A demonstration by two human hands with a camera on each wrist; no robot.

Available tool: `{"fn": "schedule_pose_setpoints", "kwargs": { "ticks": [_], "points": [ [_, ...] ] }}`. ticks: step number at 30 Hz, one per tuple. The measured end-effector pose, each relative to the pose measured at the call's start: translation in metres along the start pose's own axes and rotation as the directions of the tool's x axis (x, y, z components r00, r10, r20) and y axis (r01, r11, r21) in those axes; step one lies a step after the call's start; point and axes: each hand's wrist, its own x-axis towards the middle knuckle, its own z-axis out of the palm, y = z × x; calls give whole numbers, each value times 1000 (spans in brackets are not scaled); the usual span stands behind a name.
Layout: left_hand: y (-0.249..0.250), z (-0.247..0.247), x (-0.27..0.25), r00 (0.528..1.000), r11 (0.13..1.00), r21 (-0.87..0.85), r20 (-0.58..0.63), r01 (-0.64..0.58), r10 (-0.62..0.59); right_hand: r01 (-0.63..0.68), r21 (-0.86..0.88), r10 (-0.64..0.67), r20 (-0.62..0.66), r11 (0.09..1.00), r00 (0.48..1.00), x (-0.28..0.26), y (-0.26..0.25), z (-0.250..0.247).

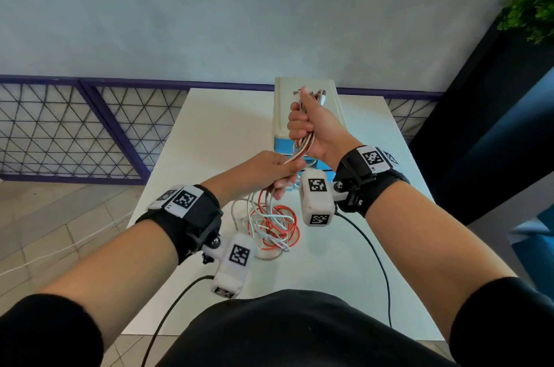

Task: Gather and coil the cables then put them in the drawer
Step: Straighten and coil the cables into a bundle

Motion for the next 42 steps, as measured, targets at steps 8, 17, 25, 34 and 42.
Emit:
{"fn": "schedule_pose_setpoints", "kwargs": {
  "ticks": [8,17,25,34,42],
  "points": [
    [-26,-28,-8,978,865,-461,145,199,-147,112,-26,-113,-80,993,990,2,-20,-15],
    [-23,-33,2,988,971,-239,-141,24,-59,129,-354,-177,-106,926,979,3,-23,-26],
    [10,-39,12,919,939,339,-350,-54,179,-103,-620,184,69,778,980,-7,-19,-27],
    [11,-29,21,831,951,250,-478,-181,284,-258,-558,456,249,789,854,-18,-4,-20],
    [9,-43,16,970,987,111,-224,120,-92,-144,-755,269,44,640,962,-12,-4,-17]
  ]
}}
